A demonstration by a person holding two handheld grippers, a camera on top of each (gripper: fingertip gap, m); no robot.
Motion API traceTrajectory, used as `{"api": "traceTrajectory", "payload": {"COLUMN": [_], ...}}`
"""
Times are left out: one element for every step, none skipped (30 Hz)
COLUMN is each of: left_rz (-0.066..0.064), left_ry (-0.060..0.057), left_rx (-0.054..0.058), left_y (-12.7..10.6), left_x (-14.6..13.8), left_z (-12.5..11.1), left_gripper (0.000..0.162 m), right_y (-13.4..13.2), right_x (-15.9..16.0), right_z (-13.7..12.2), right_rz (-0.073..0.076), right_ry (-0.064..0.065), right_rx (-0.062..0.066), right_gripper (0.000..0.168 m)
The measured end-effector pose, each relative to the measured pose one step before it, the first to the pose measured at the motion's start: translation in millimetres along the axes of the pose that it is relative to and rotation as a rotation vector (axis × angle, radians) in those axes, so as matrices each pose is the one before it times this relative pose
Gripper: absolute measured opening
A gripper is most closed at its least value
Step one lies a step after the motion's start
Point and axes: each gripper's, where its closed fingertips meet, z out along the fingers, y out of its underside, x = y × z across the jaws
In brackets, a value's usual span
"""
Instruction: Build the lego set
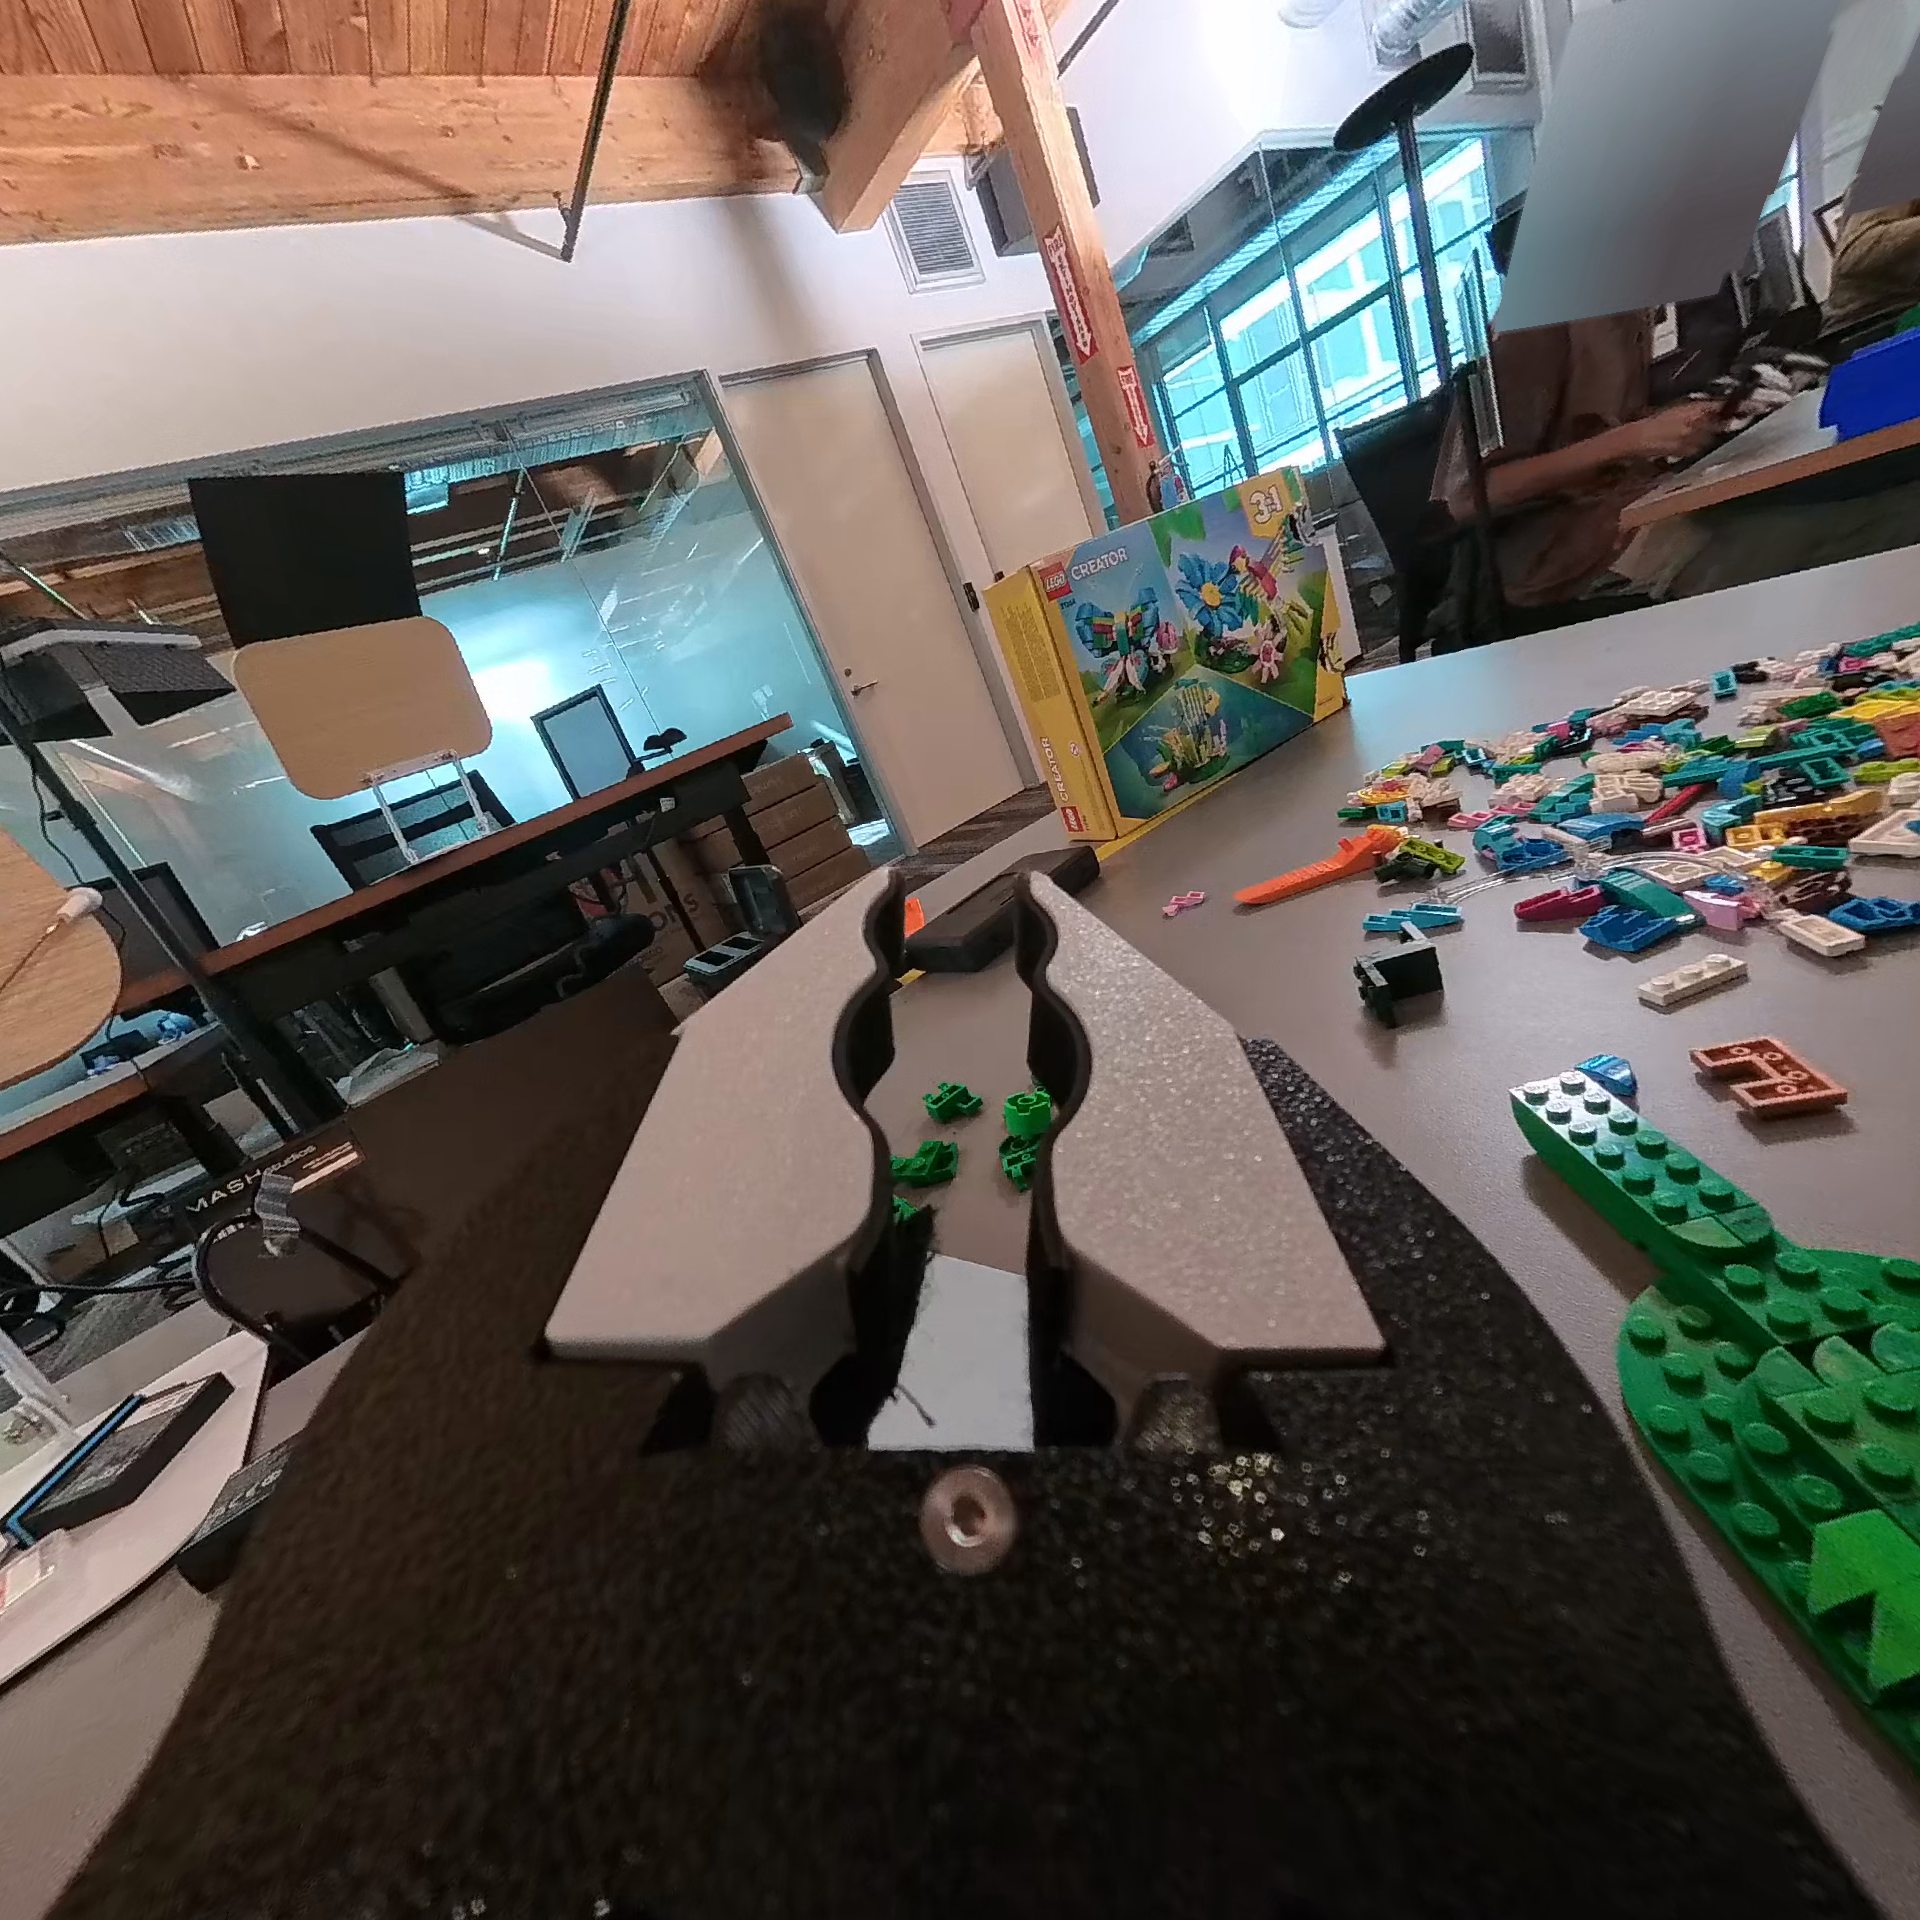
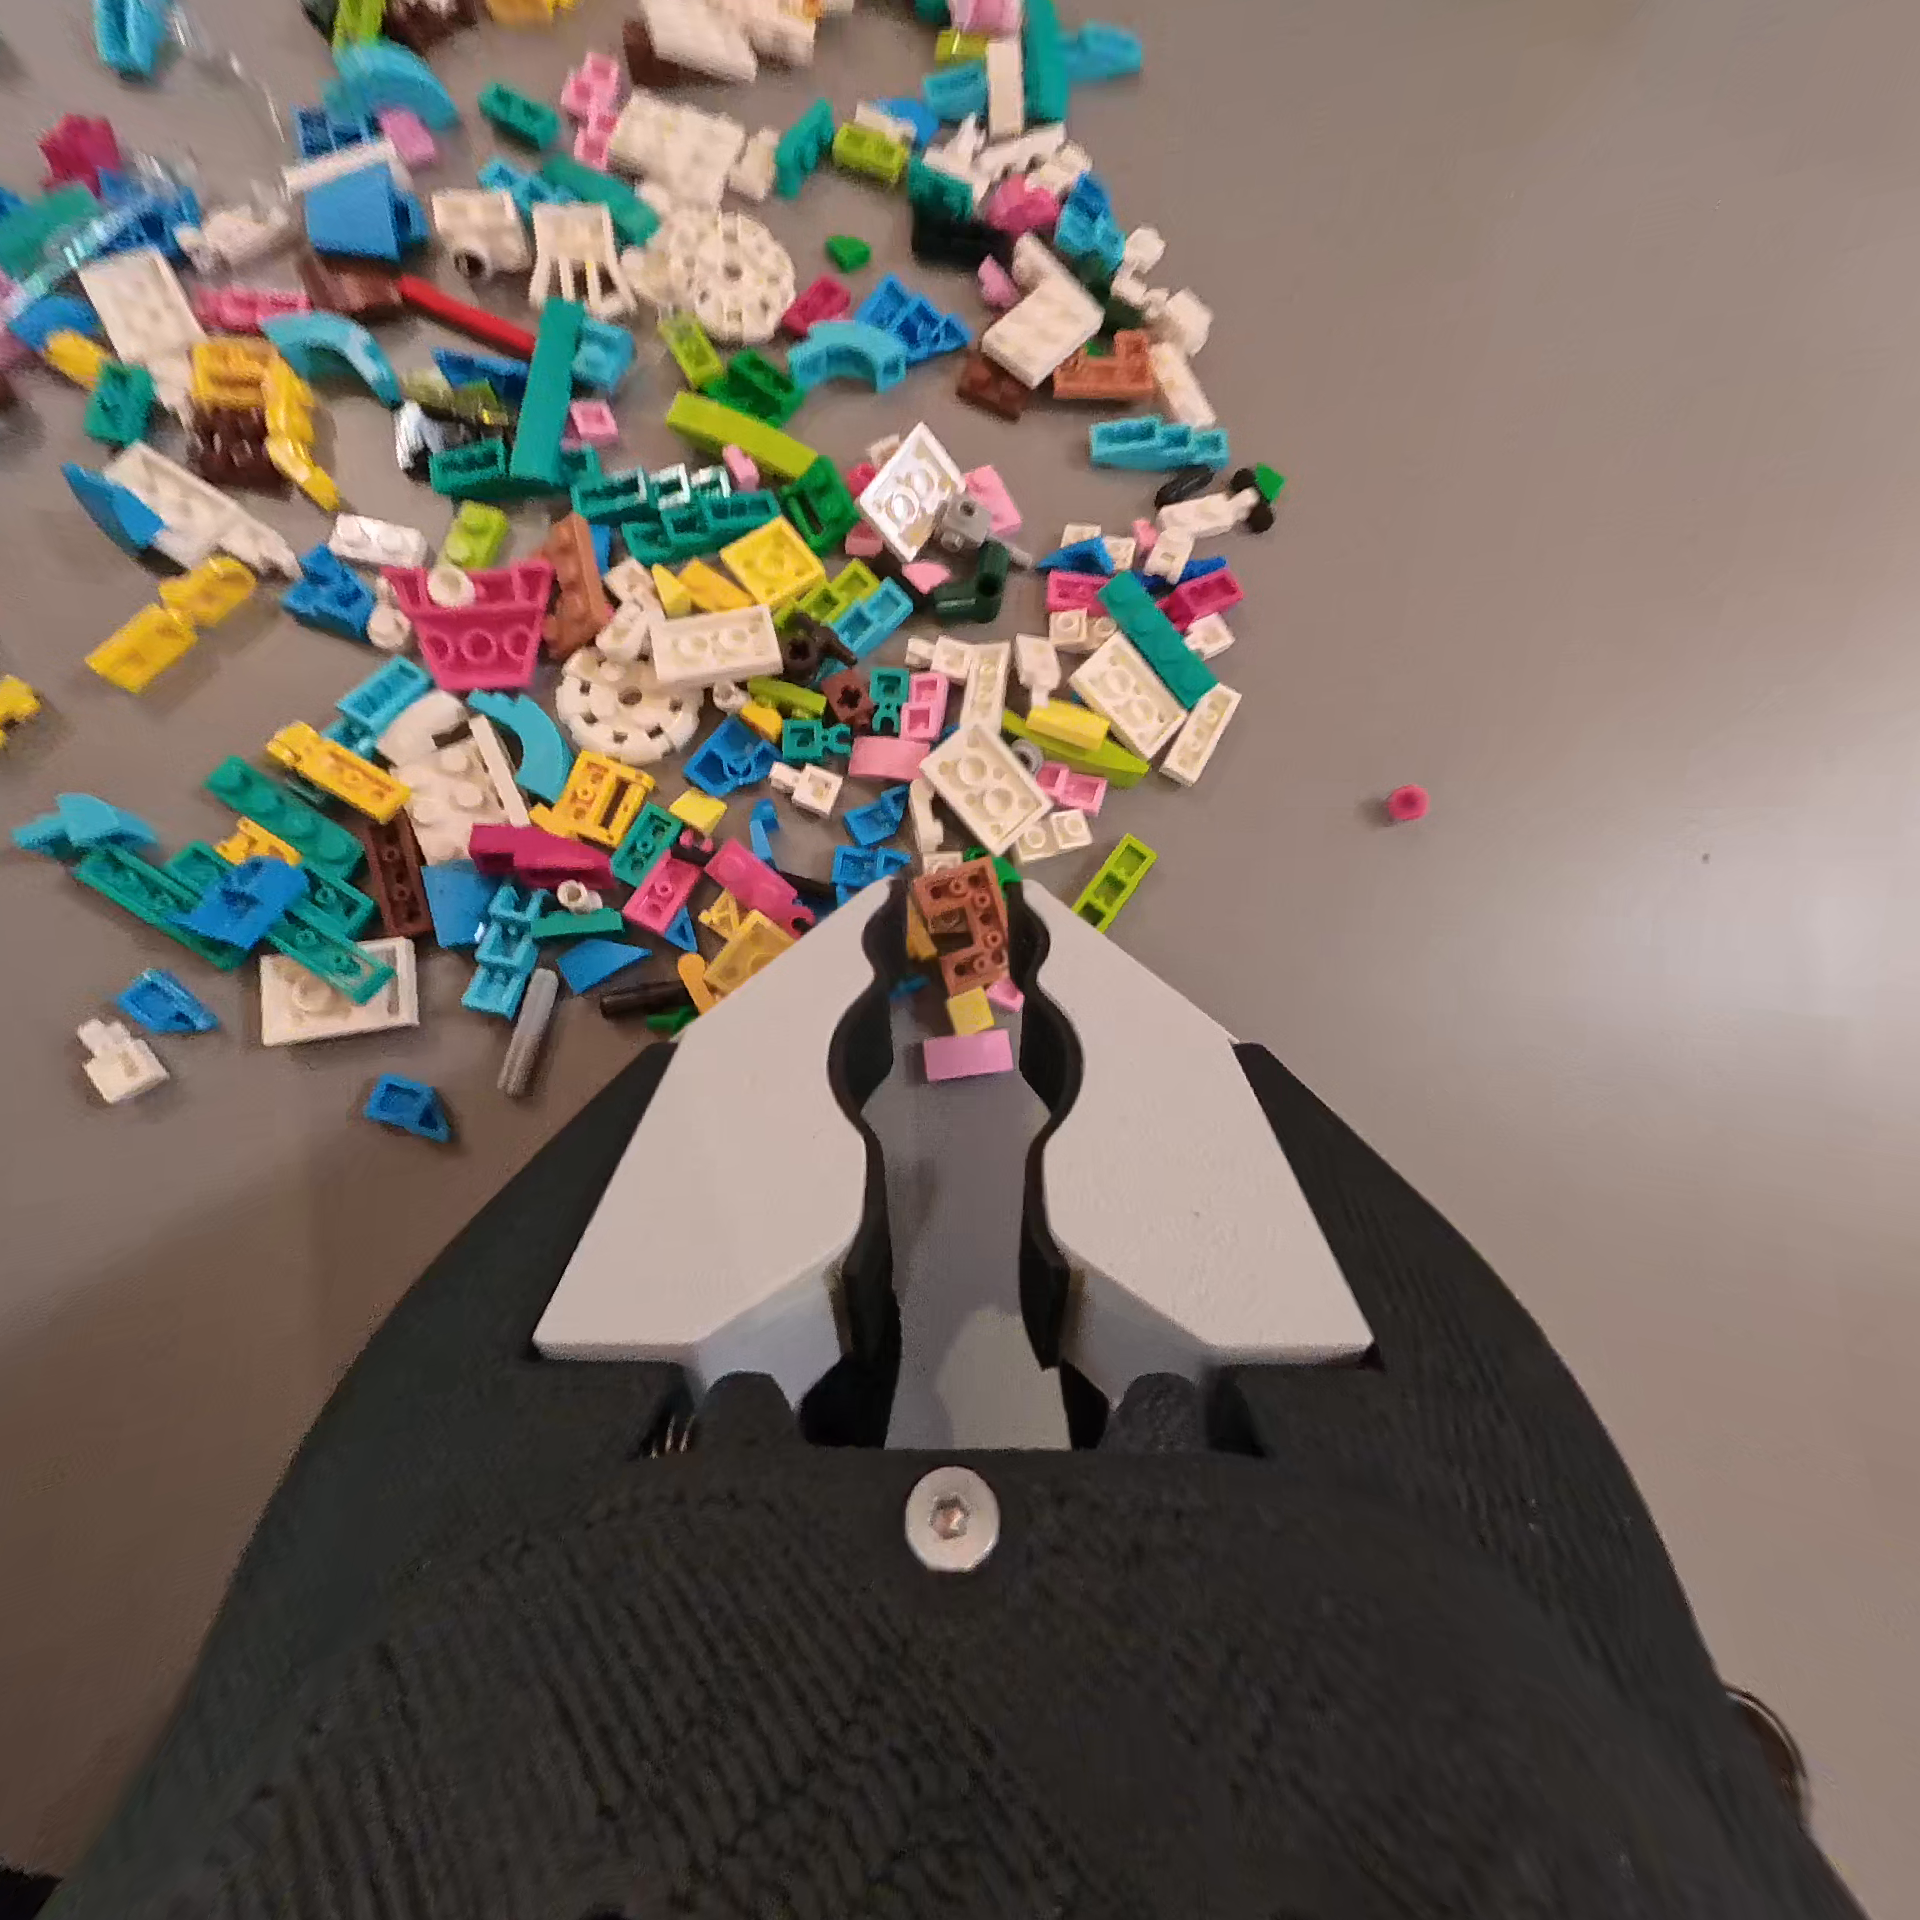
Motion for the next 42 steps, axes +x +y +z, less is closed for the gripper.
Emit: {"api": "traceTrajectory", "payload": {"left_rz": [-0.0003,-0.0005,-0.0006,-0.0003,0.0002,0.0007,0.0006,0.0001,-0.0001,-0.0003,-0.0004,-0.0004,-0.0002,0.0002,0.0004,0.0003,0.0001,-0.0002,-0.0007,-0.0009,-0.001,-0.0008,-0.0001,0.0001,0.0002,0.0,0.0,0.0002,0.0001,-0.0002,0.0,0.0004,0.0005,0.0002,0.0004,-0.0004,-0.0008,-0.0003,-0.0004,-0.0011,-0.0028,-0.0051], "left_ry": [-0.0002,-0.0008,-0.0003,0.0002,0.0004,0.0002,0.0009,0.0002,0.0,-0.0004,-0.0003,-0.0004,-0.0009,-0.0003,0.0001,-0.0004,0.0001,-0.0002,0.0003,-0.0002,-0.0004,0.0003,-0.0002,0.0,0.0003,-0.0001,0.0005,-0.0002,-0.0001,0.0003,0.0004,-0.0001,-0.0001,0.0003,0.0013,0.0037,0.0056,0.008,0.0083,0.0085,0.009,0.0103], "left_rx": [0.0002,0.0004,0.0005,0.0,-0.0005,0.0001,0.0003,-0.0005,-0.0004,0.0,0.0005,0.0003,0.0001,0.0003,-0.0002,-0.0007,-0.0004,-0.0004,-0.0006,0.0001,0.0005,-0.0002,-0.0005,0.0,0.0003,0.0001,0.0001,-0.0004,0.0001,0.0004,0.0003,0.0,0.0001,0.0007,0.0011,0.0,0.0014,0.003,0.0029,0.0051,0.0074,0.0078], "left_y": [0.01,-0.05,-0.06,0.03,0.09,0.04,-0.1,0.09,0.08,0.04,-0.03,-0.03,-0.01,0.02,0.03,0.12,0.08,0.08,0.08,0.06,-0.06,0.12,0.08,0.01,-0.04,-0.05,-0.02,0.06,-0.02,-0.08,-0.08,0.0,-0.06,-0.22,-0.28,-0.15,-0.43,-0.76,-0.65,-1.23,-1.5,-1.76], "left_x": [-0.1,-0.17,-0.09,-0.05,0.04,0.1,0.17,0.02,0.0,-0.13,-0.1,-0.11,-0.12,-0.02,-0.02,-0.07,0.0,-0.01,-0.05,-0.15,-0.08,-0.09,-0.02,-0.01,0.03,0.08,0.07,-0.04,-0.02,0.06,0.15,-0.05,0.14,0.08,0.44,0.78,1.17,1.76,1.83,1.85,1.92,2.04], "left_z": [0.0,-0.08,-0.07,-0.01,0.06,-0.01,-0.06,0.06,0.07,-0.01,0.02,-0.08,0.01,-0.1,-0.02,0.05,0.07,0.07,0.16,-0.02,-0.07,0.06,-0.04,0.0,0.02,0.02,0.01,-0.03,0.01,-0.07,0.03,0.0,0.13,0.08,0.01,0.25,0.16,0.31,0.28,0.09,-0.18,-0.42], "left_gripper": [0.018,0.018,0.018,0.018,0.018,0.018,0.018,0.018,0.018,0.018,0.018,0.018,0.018,0.018,0.018,0.018,0.018,0.018,0.018,0.018,0.018,0.018,0.018,0.018,0.018,0.018,0.018,0.018,0.018,0.018,0.018,0.018,0.018,0.018,0.018,0.018,0.017,0.016,0.016,0.016,0.016,0.016], "right_y": [2.68,-0.38,1.46,0.58,-1.39,-3.21,-3.72,-2.24,-0.75,1.19,3.1,3.87,0.99,0.27,1.24,0.78,-0.26,-0.57,-0.83,-0.45,0.44,0.63,0.94,1.37,0.87,-1.53,-0.29,-0.39,0.38,0.16,0.59,0.36,-1.48,-3.77,-6.28,-8.82,-11.08,-13.16,-15.18,-16.18,-16.99,-16.32], "right_x": [-1.4,-3.18,-3.58,-1.04,2.21,5.76,6.63,4.29,3.27,2.68,2.0,0.45,-1.92,-4.58,-4.09,-1.38,0.25,0.1,-0.83,-1.19,-0.33,0.7,1.24,0.29,0.6,-0.14,-0.18,0.67,1.14,-0.06,-0.43,0.6,-0.19,-2.02,-3.2,-4.34,-7.12,-9.04,-11.34,-13.55,-15.31,-17.01], "right_z": [1.24,-0.79,-1.26,-1.42,-1.48,-1.29,-0.56,0.64,2.19,3.11,3.38,2.71,0.92,-0.56,-0.72,-0.53,-0.39,-0.14,-0.05,0.28,0.44,0.69,1.04,1.42,1.53,0.92,0.69,0.21,-0.01,-0.09,-0.5,-1.0,-2.02,-3.34,-4.48,-4.88,-4.74,-4.24,-3.09,-1.12,1.23,3.69], "right_rz": [-0.0121,0.0021,0.0087,0.0091,0.0059,0.0005,-0.0086,-0.016,-0.0166,-0.0146,-0.0128,-0.0129,-0.0121,-0.0104,-0.0107,-0.0141,-0.019,-0.0199,-0.0161,-0.0117,-0.0095,-0.0096,-0.0044,0.0016,0.006,0.0113,0.0121,0.008,-0.002,-0.0033,-0.0051,-0.0107,-0.0134,-0.009,-0.0088,-0.0091,-0.0127,-0.0258,-0.0317,-0.0276,-0.0239,-0.0201], "right_ry": [-0.0078,-0.0244,-0.0331,-0.0196,-0.0005,0.0217,0.027,0.0123,0.0044,-0.0006,-0.0056,-0.0114,-0.0217,-0.0363,-0.0316,-0.0133,-0.0028,-0.0033,-0.0104,-0.0138,-0.0103,-0.0054,-0.0045,-0.0135,-0.0133,-0.0187,-0.0182,-0.0085,-0.0007,-0.004,-0.0012,0.0134,0.0185,0.0143,0.015,0.0169,0.013,0.0146,0.0091,-0.0026,-0.0114,-0.0212], "right_rx": [-0.019,-0.0013,-0.0141,-0.0056,0.008,0.016,0.0156,0.0038,-0.0065,-0.0168,-0.0271,-0.0303,-0.0124,-0.0097,-0.0162,-0.0107,-0.0034,-0.0011,-0.0012,-0.0035,-0.0078,-0.0076,-0.0074,-0.0084,-0.0034,0.0115,0.0034,0.0031,-0.0002,-0.0005,-0.006,-0.005,0.0047,0.0123,0.0202,0.026,0.0247,0.0269,0.033,0.0345,0.0391,0.0378], "right_gripper": [0.017,0.015,0.014,0.014,0.013,0.013,0.013,0.012,0.012,0.012,0.012,0.012,0.009,0.008,0.008,0.008,0.009,0.009,0.01,0.01,0.011,0.012,0.012,0.012,0.011,0.011,0.01,0.009,0.006,0.006,0.006,0.006,0.006,0.006,0.006,0.006,0.006,0.006,0.006,0.006,0.006,0.006]}}
